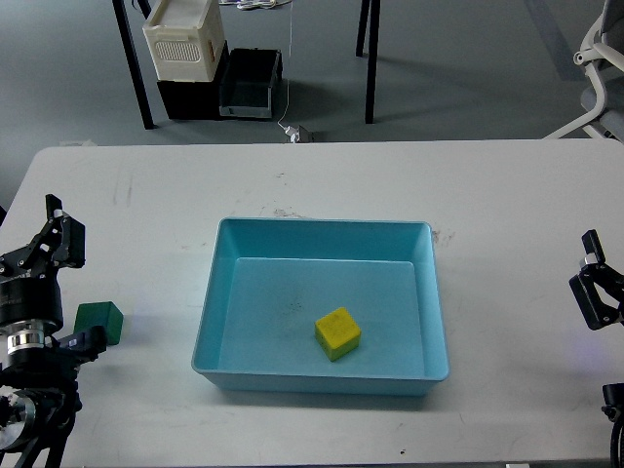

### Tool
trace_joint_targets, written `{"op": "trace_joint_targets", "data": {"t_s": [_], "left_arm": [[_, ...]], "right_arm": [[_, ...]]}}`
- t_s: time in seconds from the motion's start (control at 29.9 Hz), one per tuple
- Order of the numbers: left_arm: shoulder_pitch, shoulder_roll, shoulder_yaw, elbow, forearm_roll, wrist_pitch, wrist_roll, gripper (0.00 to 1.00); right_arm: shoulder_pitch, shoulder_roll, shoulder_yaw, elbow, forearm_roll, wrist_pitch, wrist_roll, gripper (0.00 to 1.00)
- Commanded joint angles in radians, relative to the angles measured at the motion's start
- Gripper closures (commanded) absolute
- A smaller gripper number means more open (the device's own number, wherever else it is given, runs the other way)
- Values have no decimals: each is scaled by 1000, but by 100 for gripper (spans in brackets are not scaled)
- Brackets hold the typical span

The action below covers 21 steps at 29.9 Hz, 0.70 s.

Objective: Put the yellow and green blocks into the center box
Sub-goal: 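Swing the left gripper up and around above the green cube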

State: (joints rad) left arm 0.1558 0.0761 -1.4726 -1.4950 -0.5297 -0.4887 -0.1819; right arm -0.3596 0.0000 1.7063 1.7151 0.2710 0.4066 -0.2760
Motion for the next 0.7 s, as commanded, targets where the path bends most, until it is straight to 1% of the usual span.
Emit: {"op": "trace_joint_targets", "data": {"t_s": [0.0, 0.07, 0.13, 0.2, 0.3, 0.43, 0.6, 0.67], "left_arm": [[5, 31, 1, -5, 4, 0, 2, 0], [39, 76, 1, -22, 7, 0, 2, 0], [60, 129, 1, -63, 11, 0, 9, 0], [80, 207, 1, -115, 31, 0, 18, 0], [90, 361, -12, -160, 126, 0, 22, 0], [70, 516, -38, -162, 172, 0, 19, 0], [64, 687, -26, -163, 220, 0, 22, 0], [54, 779, -25, -163, 246, 0, 22, 0]], "right_arm": [[1, 0, -62, 6, -35, 3, -2, 0], [5, 0, -97, 11, -87, 4, 0, 0], [10, 0, -120, 12, -116, 4, 0, 0], [14, 0, -145, 14, -124, 6, 0, 0], [27, 0, -160, 12, -124, 6, 3, 0], [27, 0, -160, 14, -124, 6, 5, 0], [27, 0, -162, 14, -121, 9, 5, 0], [27, 0, -165, 14, -121, 9, 5, 0]]}}
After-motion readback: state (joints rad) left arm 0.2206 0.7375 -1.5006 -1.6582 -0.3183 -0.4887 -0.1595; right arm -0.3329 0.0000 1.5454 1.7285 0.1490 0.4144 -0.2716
